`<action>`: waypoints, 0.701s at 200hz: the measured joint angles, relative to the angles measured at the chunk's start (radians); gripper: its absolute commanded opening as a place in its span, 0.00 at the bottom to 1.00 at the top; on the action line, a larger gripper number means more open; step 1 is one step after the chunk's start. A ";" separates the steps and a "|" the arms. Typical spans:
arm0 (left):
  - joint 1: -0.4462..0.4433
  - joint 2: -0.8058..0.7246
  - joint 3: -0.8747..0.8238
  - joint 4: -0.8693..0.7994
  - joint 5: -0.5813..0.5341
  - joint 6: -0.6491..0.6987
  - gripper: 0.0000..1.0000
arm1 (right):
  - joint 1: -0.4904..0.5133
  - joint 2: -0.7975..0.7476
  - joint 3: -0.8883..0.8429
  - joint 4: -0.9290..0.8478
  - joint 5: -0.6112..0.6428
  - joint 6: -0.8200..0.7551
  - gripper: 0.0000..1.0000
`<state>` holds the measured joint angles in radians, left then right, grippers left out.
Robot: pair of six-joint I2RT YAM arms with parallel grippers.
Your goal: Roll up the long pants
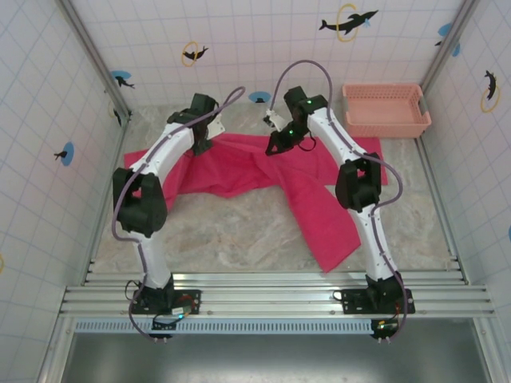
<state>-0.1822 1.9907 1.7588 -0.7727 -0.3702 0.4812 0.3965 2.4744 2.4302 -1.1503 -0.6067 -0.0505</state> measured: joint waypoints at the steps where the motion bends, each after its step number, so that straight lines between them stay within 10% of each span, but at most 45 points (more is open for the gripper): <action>1: 0.002 0.006 0.008 0.000 0.000 -0.002 0.11 | -0.001 0.003 0.004 0.000 0.007 0.002 0.22; 71: 0.052 0.224 0.190 0.002 0.010 -0.098 0.50 | -0.090 -0.007 0.032 0.002 0.321 0.011 0.42; 110: 0.052 0.268 0.222 0.000 0.053 -0.151 0.57 | -0.069 -0.388 -0.501 0.040 0.416 -0.061 0.54; 140: 0.055 0.270 0.222 -0.003 0.064 -0.176 0.67 | 0.146 -0.739 -0.905 0.080 0.481 -0.079 0.55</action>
<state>-0.1276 2.2604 1.9812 -0.7757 -0.3065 0.3050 0.5430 1.7351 1.5249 -1.0702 -0.1257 -0.1299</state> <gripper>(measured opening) 0.633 0.552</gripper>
